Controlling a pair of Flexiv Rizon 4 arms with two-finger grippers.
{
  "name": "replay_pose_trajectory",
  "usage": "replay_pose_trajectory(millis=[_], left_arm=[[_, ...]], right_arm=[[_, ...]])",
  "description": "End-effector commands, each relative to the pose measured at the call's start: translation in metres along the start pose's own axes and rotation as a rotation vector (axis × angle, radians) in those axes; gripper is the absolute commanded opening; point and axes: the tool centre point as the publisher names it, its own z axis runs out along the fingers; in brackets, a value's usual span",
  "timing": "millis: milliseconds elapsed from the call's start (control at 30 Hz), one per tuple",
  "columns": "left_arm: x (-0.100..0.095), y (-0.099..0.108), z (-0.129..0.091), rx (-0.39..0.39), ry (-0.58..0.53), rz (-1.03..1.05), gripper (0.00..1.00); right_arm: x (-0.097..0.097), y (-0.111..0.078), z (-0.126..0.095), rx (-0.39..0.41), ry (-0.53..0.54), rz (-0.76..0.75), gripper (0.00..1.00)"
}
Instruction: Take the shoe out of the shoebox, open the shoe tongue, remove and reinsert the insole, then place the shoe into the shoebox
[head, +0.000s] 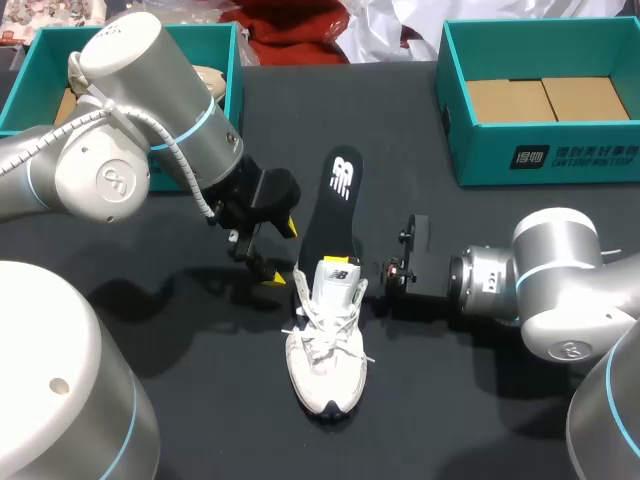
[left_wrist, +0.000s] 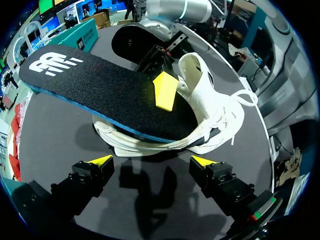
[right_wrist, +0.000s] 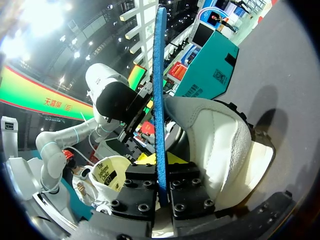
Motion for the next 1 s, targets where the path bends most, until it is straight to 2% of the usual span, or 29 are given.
replay_pose_trajectory(millis=[33, 100, 167, 267, 567, 1000], left_arm=[[0.0, 0.0, 0.001, 0.001, -0.001, 0.001, 1.0], [0.0, 0.0, 0.001, 0.001, -0.001, 0.001, 1.0], [0.0, 0.0, 0.001, 0.001, -0.001, 0.001, 1.0], [0.0, 0.0, 0.001, 0.001, -0.001, 0.001, 1.0], [0.0, 0.0, 0.001, 0.001, -0.001, 0.001, 1.0], [0.0, 0.0, 0.001, 0.001, -0.001, 0.001, 1.0]], right_arm=[[-0.002, -0.009, -0.001, 0.001, 0.013, -0.005, 0.0], [-0.001, -0.008, 0.0, 0.004, 0.019, -0.009, 0.03], [-0.001, -0.007, 0.001, 0.008, 0.026, -0.011, 0.18], [0.0, -0.005, 0.002, 0.016, 0.032, -0.015, 0.26], [0.003, 0.004, 0.008, 0.045, 0.045, -0.04, 0.3], [0.011, 0.016, 0.011, 0.068, 0.055, -0.081, 0.29]])
